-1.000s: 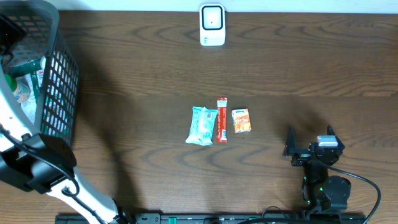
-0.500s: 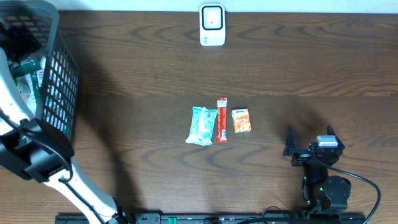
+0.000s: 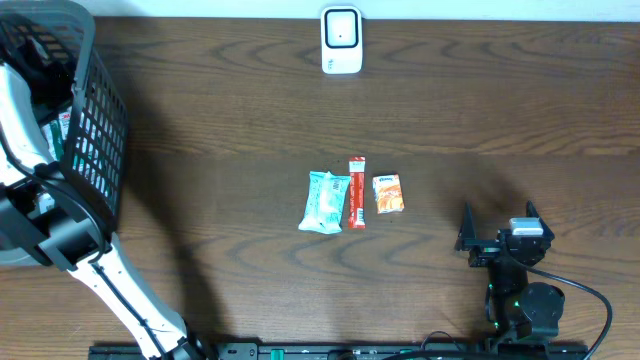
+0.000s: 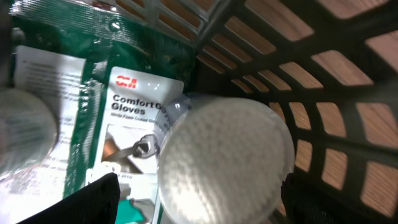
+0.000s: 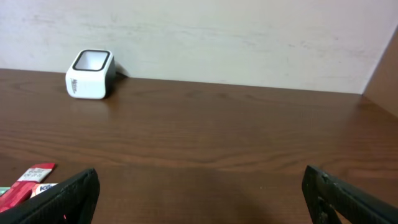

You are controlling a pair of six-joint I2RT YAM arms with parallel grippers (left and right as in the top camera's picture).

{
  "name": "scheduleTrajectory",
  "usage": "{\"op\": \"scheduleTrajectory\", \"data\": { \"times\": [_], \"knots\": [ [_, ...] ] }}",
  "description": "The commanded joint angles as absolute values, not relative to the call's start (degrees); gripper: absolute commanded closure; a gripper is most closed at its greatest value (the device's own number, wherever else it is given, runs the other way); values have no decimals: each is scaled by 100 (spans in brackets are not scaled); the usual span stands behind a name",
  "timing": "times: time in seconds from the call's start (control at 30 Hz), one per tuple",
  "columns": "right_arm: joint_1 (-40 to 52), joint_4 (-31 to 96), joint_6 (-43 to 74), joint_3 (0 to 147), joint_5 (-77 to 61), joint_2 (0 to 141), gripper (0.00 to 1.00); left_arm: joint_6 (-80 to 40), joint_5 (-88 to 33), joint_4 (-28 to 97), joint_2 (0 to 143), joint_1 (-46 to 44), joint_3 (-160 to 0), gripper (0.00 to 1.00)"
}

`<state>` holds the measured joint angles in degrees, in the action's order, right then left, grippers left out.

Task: Scan the item barcode
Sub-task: 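Grasp the clear round container in the basket with the left gripper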

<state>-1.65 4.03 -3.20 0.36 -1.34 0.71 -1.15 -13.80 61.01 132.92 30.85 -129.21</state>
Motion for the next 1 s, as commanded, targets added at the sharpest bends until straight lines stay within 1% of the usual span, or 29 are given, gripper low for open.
{"op": "scheduleTrajectory", "data": {
  "times": [0.0,0.17,0.33,0.6,0.97],
  "knots": [
    [-215,427,-346,32,-158,54,1,23,-1503,6038,13417,3057,-12986,17],
    [-215,427,-349,30,-158,54,1,97,-1505,5863,13491,2989,-12855,17],
    [-215,427,-346,30,-158,54,1,558,-1490,5870,13504,2842,-12842,17],
    [-215,427,-346,30,-158,54,1,510,-978,5927,13607,2810,-12833,17],
    [-215,427,-346,30,-158,54,1,510,-945,5909,14011,2821,-12770,17]
  ]
}}
